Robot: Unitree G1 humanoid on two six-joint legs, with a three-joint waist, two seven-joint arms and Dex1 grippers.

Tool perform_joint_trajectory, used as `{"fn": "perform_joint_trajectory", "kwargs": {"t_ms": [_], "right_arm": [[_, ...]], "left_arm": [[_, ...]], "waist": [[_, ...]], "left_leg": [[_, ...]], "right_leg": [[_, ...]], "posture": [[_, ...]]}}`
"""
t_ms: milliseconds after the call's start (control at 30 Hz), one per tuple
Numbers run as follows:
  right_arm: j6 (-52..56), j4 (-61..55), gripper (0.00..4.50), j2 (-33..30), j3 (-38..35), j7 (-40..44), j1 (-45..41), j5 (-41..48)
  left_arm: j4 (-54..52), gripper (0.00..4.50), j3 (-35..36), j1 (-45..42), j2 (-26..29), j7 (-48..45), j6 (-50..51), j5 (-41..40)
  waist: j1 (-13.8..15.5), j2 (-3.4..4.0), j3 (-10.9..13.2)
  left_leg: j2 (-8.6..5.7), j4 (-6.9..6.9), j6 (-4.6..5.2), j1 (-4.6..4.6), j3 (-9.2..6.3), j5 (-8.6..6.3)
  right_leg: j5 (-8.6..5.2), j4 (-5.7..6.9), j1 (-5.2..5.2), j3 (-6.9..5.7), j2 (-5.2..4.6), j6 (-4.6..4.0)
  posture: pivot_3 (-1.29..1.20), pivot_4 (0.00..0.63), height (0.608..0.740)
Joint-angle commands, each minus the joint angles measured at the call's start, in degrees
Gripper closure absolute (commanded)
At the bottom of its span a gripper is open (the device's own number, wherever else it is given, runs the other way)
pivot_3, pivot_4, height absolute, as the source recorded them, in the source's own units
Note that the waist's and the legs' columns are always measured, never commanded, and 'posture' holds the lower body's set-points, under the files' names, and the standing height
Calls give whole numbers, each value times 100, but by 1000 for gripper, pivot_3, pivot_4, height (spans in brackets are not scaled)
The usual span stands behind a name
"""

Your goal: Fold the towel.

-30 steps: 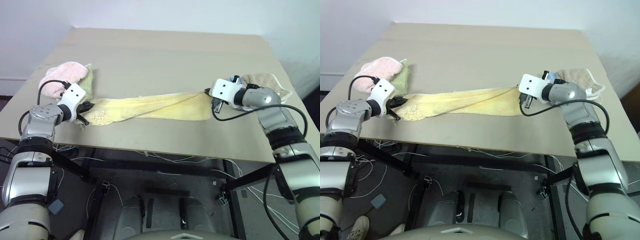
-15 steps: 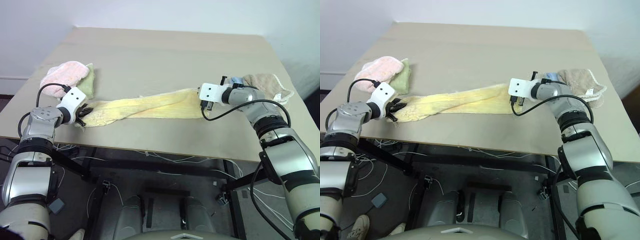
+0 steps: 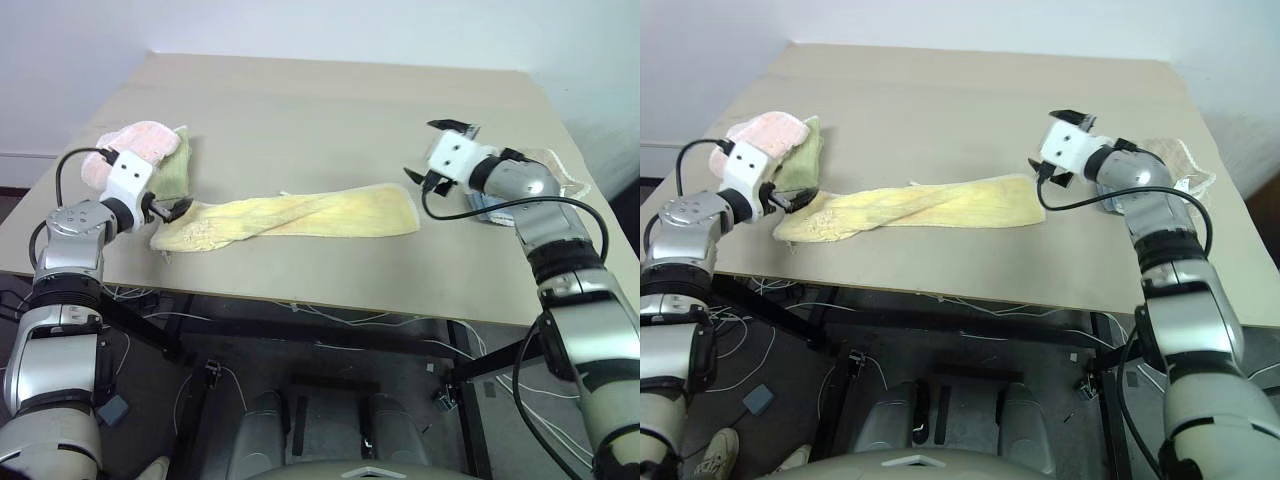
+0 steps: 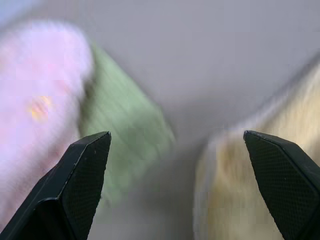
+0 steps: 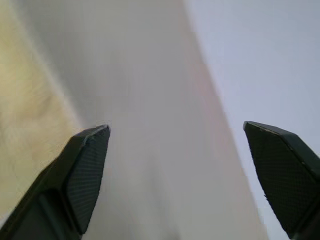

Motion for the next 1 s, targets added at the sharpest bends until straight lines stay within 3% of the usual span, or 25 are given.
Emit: {"fn": "perform_joint_trajectory", "kwargs": {"t_ms": [33, 233, 333, 467, 567, 733, 1000], "right_arm": [[1951, -2077, 17, -56, -697, 382, 968, 1096], [6393, -4879, 17, 554, -1875, -133, 2350, 3526], [8190, -5297, 17, 1310, -2756, -971, 2408, 4326], [9759, -5469, 17, 2219, -3649, -1743, 2234, 4620], [10374, -5399, 17, 2823, -4207, -2181, 1926, 4502], [10515, -4960, 17, 3562, -4978, -2817, 1314, 4205], [9589, -3568, 17, 3876, -5427, -3401, 649, 3957]], "left_arm": [[-978, 0, 200, 348, 16, -225, 179, -368], [-2398, 0, 441, 838, -188, -725, 765, -1237], [-2846, 0, 275, 995, -266, -874, 927, -1311], [-3182, 0, 180, 1074, -414, -949, 1160, -1412], [-3342, 0, 123, 1110, -497, -963, 1254, -1421], [-3597, 0, 138, 1160, -598, -1154, 1501, -1646], [-4148, 0, 65, 1459, -513, -1509, 1969, -1976]], "waist": [[3, 0, 0], [-15, 0, 0], [-26, 0, 0], [4, 1, -1], [-3, 2, 0], [-11, 2, 0], [-43, 3, 0]], "left_leg": [[0, -2, 0, 1, -1, 0], [4, 17, 2, 3, -5, -1], [6, 23, 12, 11, -6, 7], [6, 21, 26, 14, -9, 16], [6, 23, 35, 2, -7, 22], [5, 14, 38, -11, -5, 24], [5, 9, 40, -50, -5, 26]], "right_leg": [[0, -2, 3, -1, 0, 0], [2, 12, 1, 0, -1, -6], [7, 10, 4, 2, 1, -53], [31, -4, 12, 0, 1, -77], [46, -15, 6, 0, 1, -80], [54, -27, -10, 1, 2, -79], [60, -30, -44, 2, 6, -55]], "posture": [[0, 150, 728], [0, 150, 728], [0, 150, 728], [0, 150, 728], [0, 150, 728], [0, 150, 728], [0, 150, 728]]}}
